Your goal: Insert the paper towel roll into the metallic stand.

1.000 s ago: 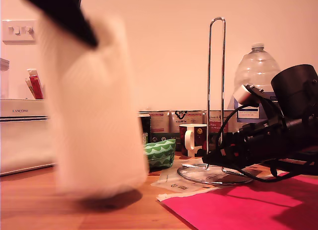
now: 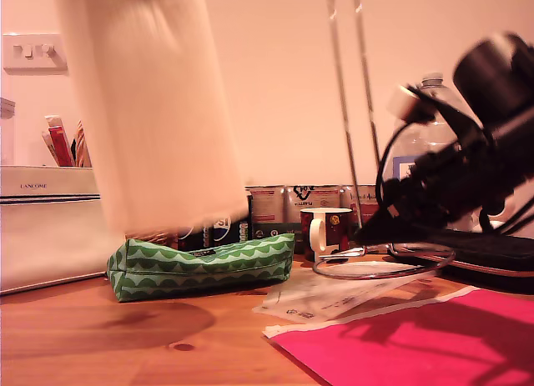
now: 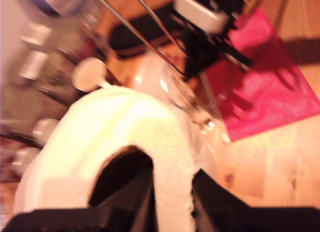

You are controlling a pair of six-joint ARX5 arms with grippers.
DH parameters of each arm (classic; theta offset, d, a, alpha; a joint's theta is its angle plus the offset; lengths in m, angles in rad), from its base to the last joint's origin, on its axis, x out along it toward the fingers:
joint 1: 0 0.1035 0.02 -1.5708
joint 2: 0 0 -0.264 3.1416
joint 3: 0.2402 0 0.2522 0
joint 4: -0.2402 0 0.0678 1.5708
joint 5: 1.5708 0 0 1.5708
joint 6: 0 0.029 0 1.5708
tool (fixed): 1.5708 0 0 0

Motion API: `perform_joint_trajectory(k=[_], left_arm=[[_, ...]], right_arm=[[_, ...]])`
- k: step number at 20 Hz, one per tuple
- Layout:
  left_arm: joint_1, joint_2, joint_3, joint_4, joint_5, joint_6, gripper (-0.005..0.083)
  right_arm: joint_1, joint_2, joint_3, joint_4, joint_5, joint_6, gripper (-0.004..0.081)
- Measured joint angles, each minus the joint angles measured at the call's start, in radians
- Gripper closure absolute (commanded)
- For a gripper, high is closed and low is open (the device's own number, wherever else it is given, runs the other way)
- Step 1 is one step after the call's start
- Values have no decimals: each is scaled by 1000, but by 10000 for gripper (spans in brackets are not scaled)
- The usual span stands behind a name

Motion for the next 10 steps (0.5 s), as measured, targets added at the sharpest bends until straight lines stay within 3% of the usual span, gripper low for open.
perform_joint_trajectory(k=[4, 10], left_arm=[[87, -65, 1, -2, 24, 0, 794], [180, -101, 75, -23, 219, -34, 794]], right_arm=[[32, -28, 0, -101, 70, -52, 783], [54, -28, 0, -149, 159, -124, 783]])
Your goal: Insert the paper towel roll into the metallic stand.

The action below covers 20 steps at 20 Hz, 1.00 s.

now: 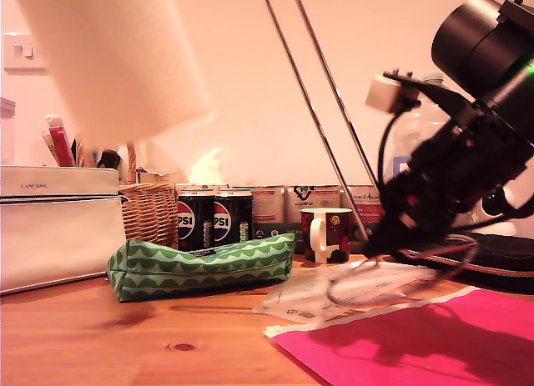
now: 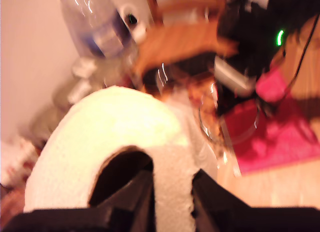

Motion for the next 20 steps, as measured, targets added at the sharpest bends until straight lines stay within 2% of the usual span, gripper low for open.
perform_joint_trajectory(k=[3, 6, 9, 20], left_arm=[[71, -6, 12, -6, 63, -3, 794], [138, 7, 12, 0, 201, 7, 794], [169, 31, 12, 19, 289, 9, 794], [283, 60, 12, 73, 435, 9, 794]], right_arm=[[4, 0, 0, -20, 47, -16, 783], [4, -6, 13, -66, 71, -59, 783], [4, -6, 24, -106, 91, -69, 783], [4, -12, 28, -127, 90, -89, 783]])
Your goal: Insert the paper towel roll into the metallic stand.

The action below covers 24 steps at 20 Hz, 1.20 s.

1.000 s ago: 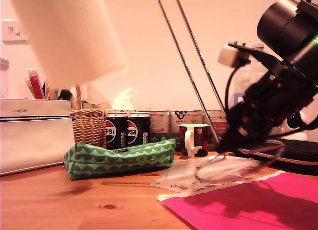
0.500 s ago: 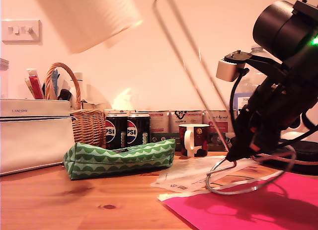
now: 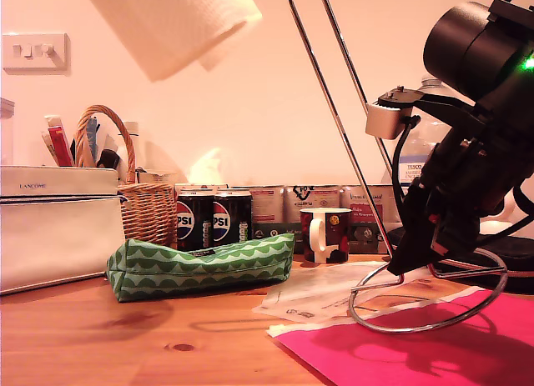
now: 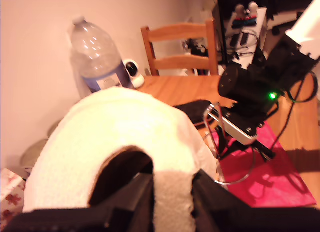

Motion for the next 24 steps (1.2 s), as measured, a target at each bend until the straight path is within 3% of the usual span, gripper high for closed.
perform_joint_trajectory(k=[12, 24], left_arm=[[2, 0, 0, 38, 38, 0, 794], [2, 0, 0, 71, 170, 0, 794]], right_arm=[[5, 1, 63, -45, 4, -22, 783], [20, 24, 64, -76, 34, -23, 783]])
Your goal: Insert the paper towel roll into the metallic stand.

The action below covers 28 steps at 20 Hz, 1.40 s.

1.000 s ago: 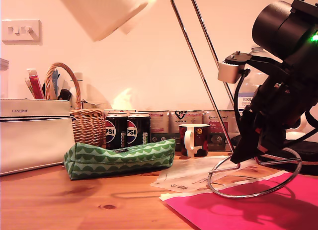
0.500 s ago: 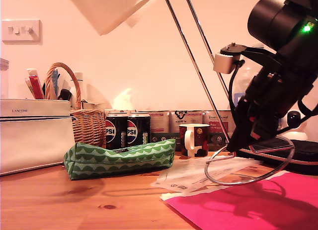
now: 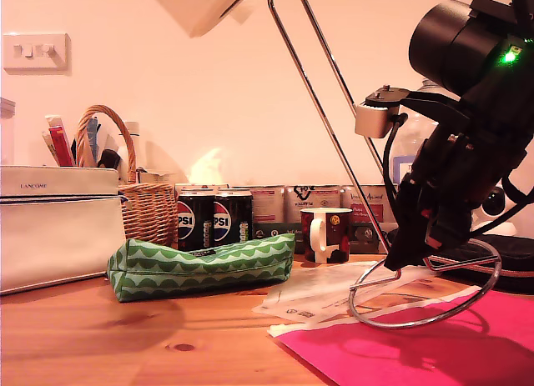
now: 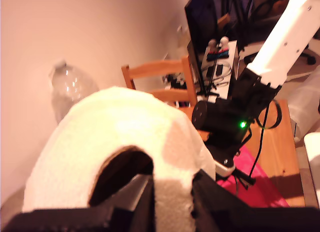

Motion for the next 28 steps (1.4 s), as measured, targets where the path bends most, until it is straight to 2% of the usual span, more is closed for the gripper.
perform_joint_trajectory(k=[9, 16, 22, 28], left_arm=[[0, 0, 0, 21, 68, 0, 794], [-7, 29, 0, -6, 68, -1, 794], [-47, 59, 0, -13, 14, -1, 794], [-47, 100, 0, -58, -26, 23, 794]], right_arm=[[12, 0, 0, 3, 15, 0, 783], [15, 0, 3, 1, 22, 0, 783], [45, 1, 41, -51, 79, -34, 783], [45, 1, 79, -95, 125, -52, 783]])
